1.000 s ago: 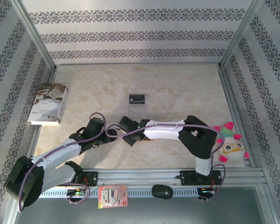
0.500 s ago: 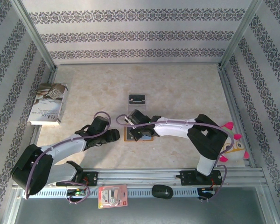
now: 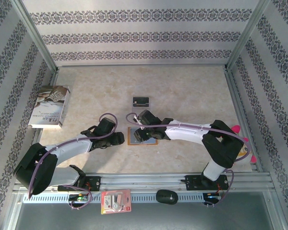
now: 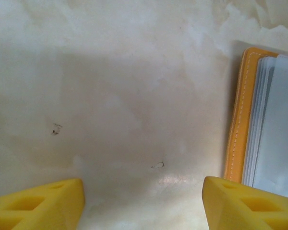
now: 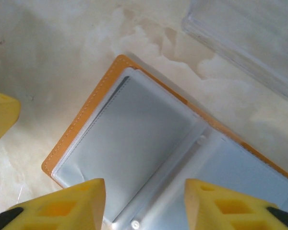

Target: Take the credit cards out of the card holder

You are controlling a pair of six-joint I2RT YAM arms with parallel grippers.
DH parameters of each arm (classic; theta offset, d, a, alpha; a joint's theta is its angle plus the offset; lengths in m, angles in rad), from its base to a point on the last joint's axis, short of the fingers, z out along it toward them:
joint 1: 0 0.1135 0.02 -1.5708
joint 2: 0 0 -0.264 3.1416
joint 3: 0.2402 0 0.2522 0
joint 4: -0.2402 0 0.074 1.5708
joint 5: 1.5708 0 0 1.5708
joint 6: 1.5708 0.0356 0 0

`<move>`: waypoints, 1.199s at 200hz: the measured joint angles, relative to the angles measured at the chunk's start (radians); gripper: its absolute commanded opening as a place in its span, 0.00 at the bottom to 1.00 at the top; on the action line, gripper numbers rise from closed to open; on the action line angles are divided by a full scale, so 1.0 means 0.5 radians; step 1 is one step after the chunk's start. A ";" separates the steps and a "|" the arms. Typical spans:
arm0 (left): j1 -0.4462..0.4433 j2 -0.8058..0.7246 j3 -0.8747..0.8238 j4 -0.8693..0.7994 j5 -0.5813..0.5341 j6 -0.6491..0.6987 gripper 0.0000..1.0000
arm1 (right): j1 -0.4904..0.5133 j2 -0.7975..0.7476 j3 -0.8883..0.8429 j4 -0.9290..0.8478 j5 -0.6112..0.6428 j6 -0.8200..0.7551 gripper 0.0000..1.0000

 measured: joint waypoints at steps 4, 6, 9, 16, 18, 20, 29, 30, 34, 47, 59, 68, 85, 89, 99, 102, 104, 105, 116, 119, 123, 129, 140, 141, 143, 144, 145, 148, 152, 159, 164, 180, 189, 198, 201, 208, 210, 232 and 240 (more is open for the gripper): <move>0.000 -0.004 -0.001 0.000 0.001 0.000 0.67 | 0.014 0.015 0.018 -0.006 0.000 -0.005 0.52; 0.000 -0.005 -0.001 0.000 0.001 0.000 0.67 | 0.020 0.022 0.028 -0.008 0.001 -0.016 0.53; 0.000 -0.006 -0.002 0.000 0.002 0.000 0.67 | 0.030 0.033 0.040 -0.011 0.000 -0.025 0.55; 0.000 -0.010 -0.004 0.005 0.003 0.000 0.67 | 0.060 0.066 0.072 -0.015 0.001 -0.048 0.59; 0.000 -0.011 -0.005 0.008 0.003 0.000 0.67 | 0.067 0.072 0.078 -0.017 0.000 -0.043 0.60; -0.001 -0.011 -0.005 0.011 0.003 0.000 0.67 | 0.076 0.081 0.085 -0.018 0.002 -0.059 0.60; -0.004 -0.011 -0.007 0.030 0.003 0.000 0.67 | 0.109 0.118 0.114 -0.031 0.002 -0.082 0.61; -0.004 -0.011 -0.008 0.034 0.003 0.000 0.67 | 0.111 0.121 0.116 -0.031 0.002 -0.082 0.61; -0.007 -0.011 -0.011 0.056 0.002 0.001 0.67 | 0.121 0.133 0.123 -0.037 0.003 -0.095 0.62; -0.008 -0.011 -0.016 0.126 0.002 0.000 0.67 | 0.151 0.165 0.140 -0.061 0.016 -0.117 0.62; -0.008 -0.011 -0.021 0.165 0.003 0.000 0.67 | 0.165 0.193 0.159 -0.091 0.032 -0.143 0.62; -0.008 -0.011 -0.023 0.180 0.003 0.000 0.67 | 0.169 0.217 0.177 -0.110 0.055 -0.159 0.62; -0.007 -0.011 -0.028 0.201 0.003 -0.001 0.66 | 0.170 0.269 0.212 -0.140 0.095 -0.195 0.60; -0.007 -0.011 -0.028 0.202 0.003 0.000 0.67 | 0.171 0.277 0.217 -0.144 0.105 -0.200 0.58; -0.007 -0.011 -0.028 0.205 0.003 -0.001 0.67 | 0.173 0.295 0.222 -0.158 0.123 -0.215 0.55; -0.007 -0.011 -0.028 0.205 0.003 -0.001 0.66 | 0.173 0.299 0.223 -0.160 0.128 -0.214 0.53; -0.007 -0.011 -0.028 0.205 0.003 -0.001 0.66 | 0.173 0.301 0.223 -0.161 0.130 -0.217 0.52; -0.007 -0.011 -0.028 0.205 0.003 -0.001 0.67 | 0.173 0.303 0.224 -0.161 0.131 -0.222 0.51; -0.007 -0.011 -0.031 0.211 0.004 -0.001 0.67 | 0.173 0.306 0.226 -0.165 0.143 -0.224 0.44; -0.007 -0.011 -0.031 0.214 0.003 -0.001 0.66 | 0.173 0.306 0.226 -0.165 0.146 -0.231 0.43; -0.007 -0.011 -0.032 0.215 0.004 -0.001 0.66 | 0.173 0.306 0.226 -0.165 0.150 -0.224 0.41; -0.007 -0.011 -0.033 0.217 0.005 -0.001 0.66 | 0.173 0.306 0.226 -0.164 0.155 -0.221 0.38; -0.007 -0.011 -0.034 0.223 0.005 -0.001 0.66 | 0.173 0.306 0.225 -0.161 0.160 -0.221 0.35; -0.007 -0.011 -0.034 0.224 0.005 -0.001 0.66 | 0.173 0.306 0.225 -0.160 0.161 -0.219 0.35; -0.007 -0.011 -0.035 0.226 0.005 -0.001 0.66 | 0.173 0.306 0.225 -0.159 0.161 -0.218 0.35; -0.007 -0.011 -0.035 0.227 0.005 -0.001 0.67 | 0.173 0.306 0.225 -0.158 0.161 -0.219 0.35; -0.007 -0.011 -0.035 0.228 0.005 -0.001 0.67 | 0.173 0.306 0.225 -0.156 0.161 -0.221 0.35; -0.007 -0.011 -0.036 0.230 0.007 -0.001 0.66 | 0.173 0.306 0.224 -0.153 0.162 -0.216 0.34; -0.007 -0.010 -0.036 0.233 0.011 -0.001 0.66 | 0.173 0.306 0.223 -0.148 0.161 -0.216 0.33; -0.007 -0.010 -0.036 0.243 0.017 -0.001 0.66 | 0.173 0.306 0.218 -0.136 0.161 -0.214 0.32; -0.007 -0.009 -0.036 0.251 0.024 -0.001 0.66 | 0.173 0.306 0.214 -0.128 0.161 -0.214 0.31; -0.011 0.011 -0.035 0.278 0.043 -0.001 0.66 | 0.173 0.304 0.206 -0.103 0.161 -0.204 0.30; -0.021 0.037 -0.035 0.288 0.047 -0.001 0.66 | 0.172 0.300 0.190 -0.076 0.161 -0.192 0.29; -0.037 0.072 -0.033 0.293 0.048 0.000 0.66 | 0.172 0.287 0.170 -0.052 0.160 -0.184 0.28; -0.041 0.084 -0.030 0.293 0.042 0.001 0.66 | 0.172 0.281 0.159 -0.040 0.159 -0.182 0.28; -0.050 0.105 -0.018 0.292 0.025 0.000 0.66 | 0.169 0.272 0.143 -0.025 0.159 -0.174 0.27; -0.050 0.109 -0.013 0.291 0.024 0.000 0.66 | 0.169 0.268 0.137 -0.020 0.159 -0.166 0.27; -0.061 0.155 0.025 0.269 -0.008 0.000 0.66 | 0.163 0.235 0.079 0.043 0.151 -0.139 0.26; -0.063 0.167 0.036 0.259 -0.014 0.000 0.66 | 0.155 0.228 0.065 0.060 0.142 -0.130 0.26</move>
